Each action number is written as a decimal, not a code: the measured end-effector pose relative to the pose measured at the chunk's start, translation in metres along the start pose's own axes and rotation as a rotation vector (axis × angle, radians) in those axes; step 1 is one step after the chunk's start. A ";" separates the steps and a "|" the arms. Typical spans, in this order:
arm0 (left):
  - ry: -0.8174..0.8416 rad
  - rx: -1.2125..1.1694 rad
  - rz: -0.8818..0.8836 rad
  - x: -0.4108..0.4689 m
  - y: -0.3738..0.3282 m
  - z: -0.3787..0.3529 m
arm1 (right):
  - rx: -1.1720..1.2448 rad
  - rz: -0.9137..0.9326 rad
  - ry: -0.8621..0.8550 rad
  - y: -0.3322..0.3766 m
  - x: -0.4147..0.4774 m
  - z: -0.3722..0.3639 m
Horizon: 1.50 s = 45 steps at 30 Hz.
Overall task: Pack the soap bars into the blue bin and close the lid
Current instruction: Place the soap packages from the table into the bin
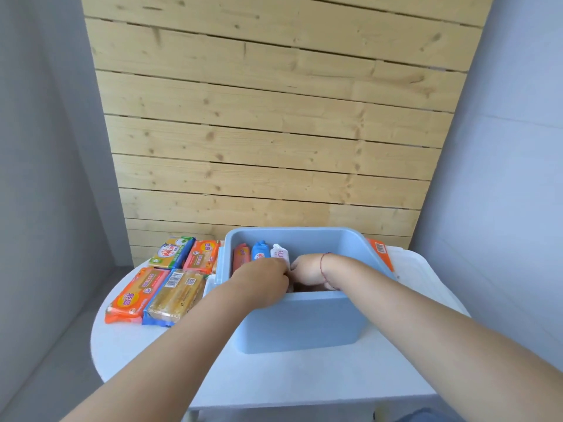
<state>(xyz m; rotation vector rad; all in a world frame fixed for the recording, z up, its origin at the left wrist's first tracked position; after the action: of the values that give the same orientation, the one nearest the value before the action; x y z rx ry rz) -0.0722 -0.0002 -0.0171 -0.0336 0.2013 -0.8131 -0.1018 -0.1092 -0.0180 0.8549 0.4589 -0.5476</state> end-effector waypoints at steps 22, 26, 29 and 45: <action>-0.094 -0.065 -0.433 0.062 -0.138 -0.021 | 0.352 -0.159 -0.667 -0.192 0.088 0.145; -0.081 -0.083 -0.439 0.065 -0.136 -0.025 | 0.251 -0.242 -0.733 -0.195 0.115 0.144; -0.089 -0.068 -0.438 0.065 -0.135 -0.027 | 0.210 -0.251 -0.805 -0.192 0.128 0.142; -0.035 0.245 -0.168 0.075 -0.085 -0.006 | 0.929 0.369 -0.736 -0.118 0.012 0.160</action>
<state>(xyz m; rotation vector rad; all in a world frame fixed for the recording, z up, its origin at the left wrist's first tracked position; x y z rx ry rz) -0.0841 -0.1122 -0.0259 0.1681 0.0652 -0.9989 -0.1398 -0.3042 -0.0008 1.4805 -0.6834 -0.6840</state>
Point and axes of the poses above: each hand's wrist, its own x-axis towards the middle knuckle, its own z-axis out of the back of the hand, y = z × x, the point moved 2 cm from there along x, towards the middle knuckle, and after that the axes turned 10 degrees about x, right-handed, at the moved point
